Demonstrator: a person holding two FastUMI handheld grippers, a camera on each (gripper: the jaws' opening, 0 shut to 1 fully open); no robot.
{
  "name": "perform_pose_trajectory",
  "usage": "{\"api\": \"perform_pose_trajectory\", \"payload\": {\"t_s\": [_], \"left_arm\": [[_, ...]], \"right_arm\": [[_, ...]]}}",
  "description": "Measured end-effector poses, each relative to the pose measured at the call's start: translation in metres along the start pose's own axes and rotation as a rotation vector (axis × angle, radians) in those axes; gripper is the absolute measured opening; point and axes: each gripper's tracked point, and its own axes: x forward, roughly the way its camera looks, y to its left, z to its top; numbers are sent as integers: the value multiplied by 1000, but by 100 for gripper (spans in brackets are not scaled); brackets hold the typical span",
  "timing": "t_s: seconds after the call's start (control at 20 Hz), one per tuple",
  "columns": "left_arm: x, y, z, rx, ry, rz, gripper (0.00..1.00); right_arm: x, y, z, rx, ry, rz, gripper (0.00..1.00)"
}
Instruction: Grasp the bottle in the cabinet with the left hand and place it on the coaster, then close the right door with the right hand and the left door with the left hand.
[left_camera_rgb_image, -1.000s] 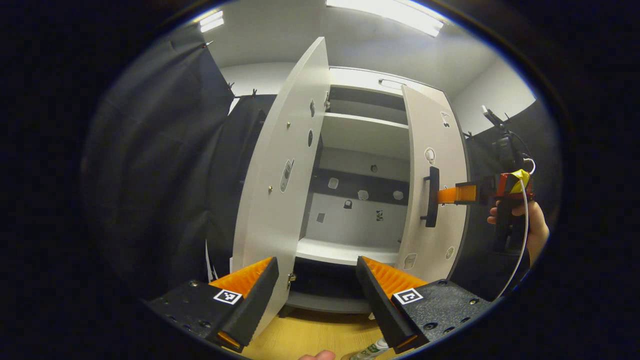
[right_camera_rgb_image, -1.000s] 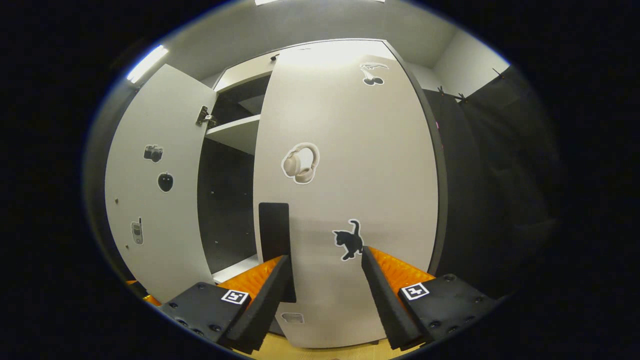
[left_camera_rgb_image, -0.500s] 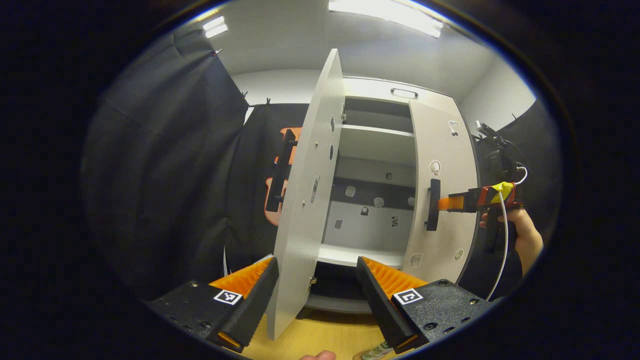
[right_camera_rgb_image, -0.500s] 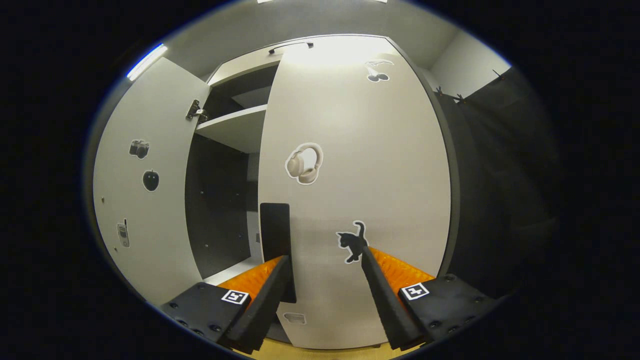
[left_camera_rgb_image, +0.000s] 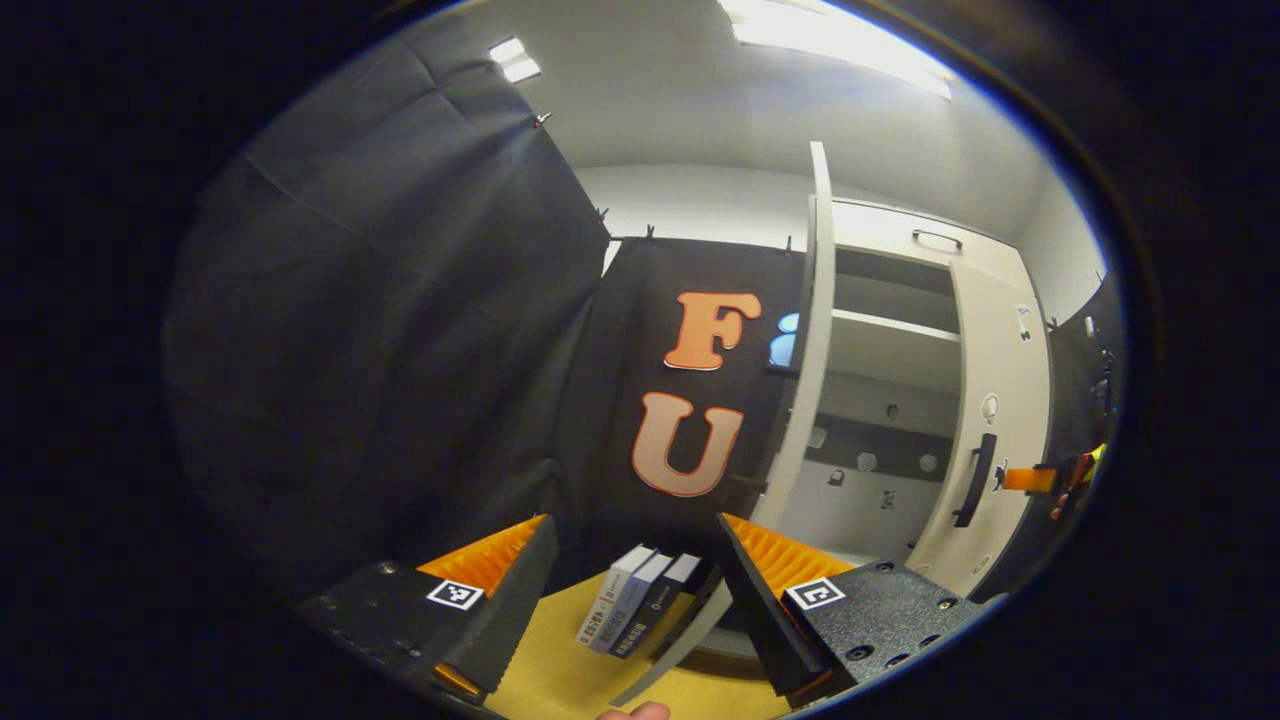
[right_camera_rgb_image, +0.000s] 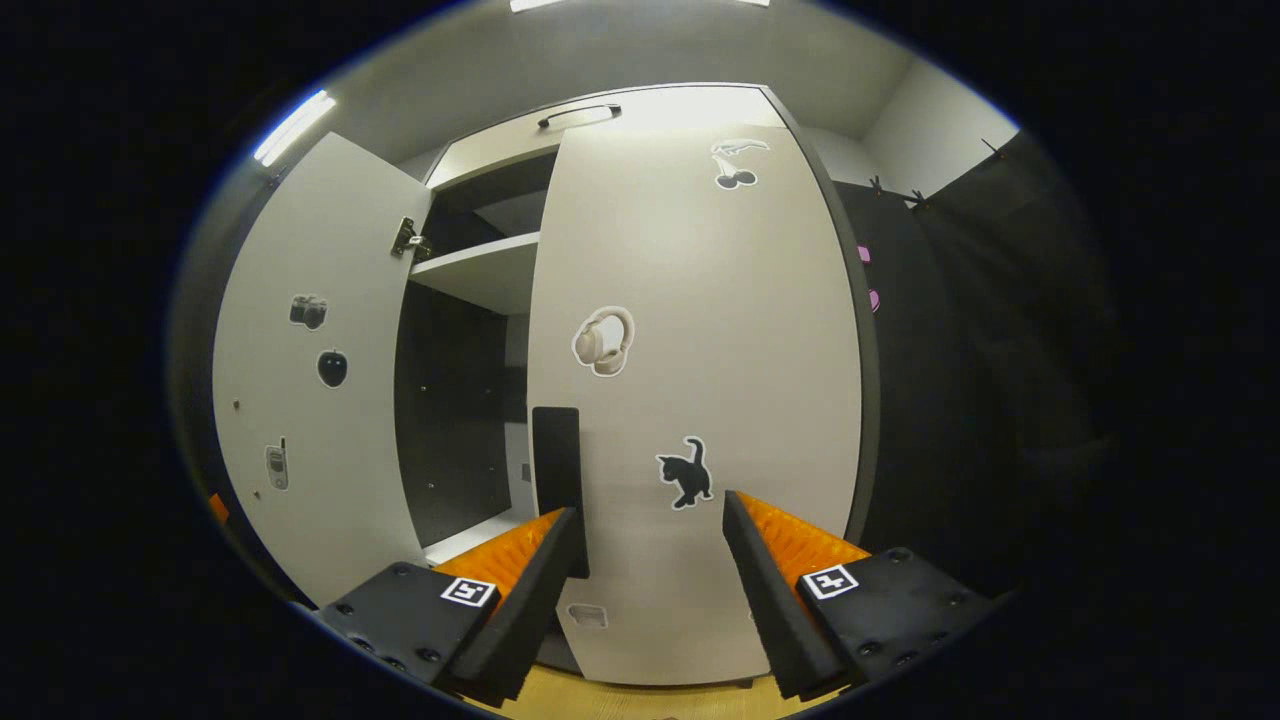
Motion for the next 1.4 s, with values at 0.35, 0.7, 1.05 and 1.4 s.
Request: {"api": "perform_pose_trajectory", "payload": {"t_s": [0.35, 0.7, 1.05, 1.4], "left_arm": [[72, -12, 27, 147, -35, -19, 92], [96, -28, 27, 152, -57, -29, 94], [91, -45, 30, 232, -94, -73, 92], [65, -91, 13, 157, -16, -230, 92]], "right_arm": [[-62, -39, -12, 24, -9, -60, 95], [-114, -64, -40, -1, -5, -118, 95], [-132, -77, -50, 66, 4, -130, 95], [-138, -85, -44, 65, -9, -139, 96]]}}
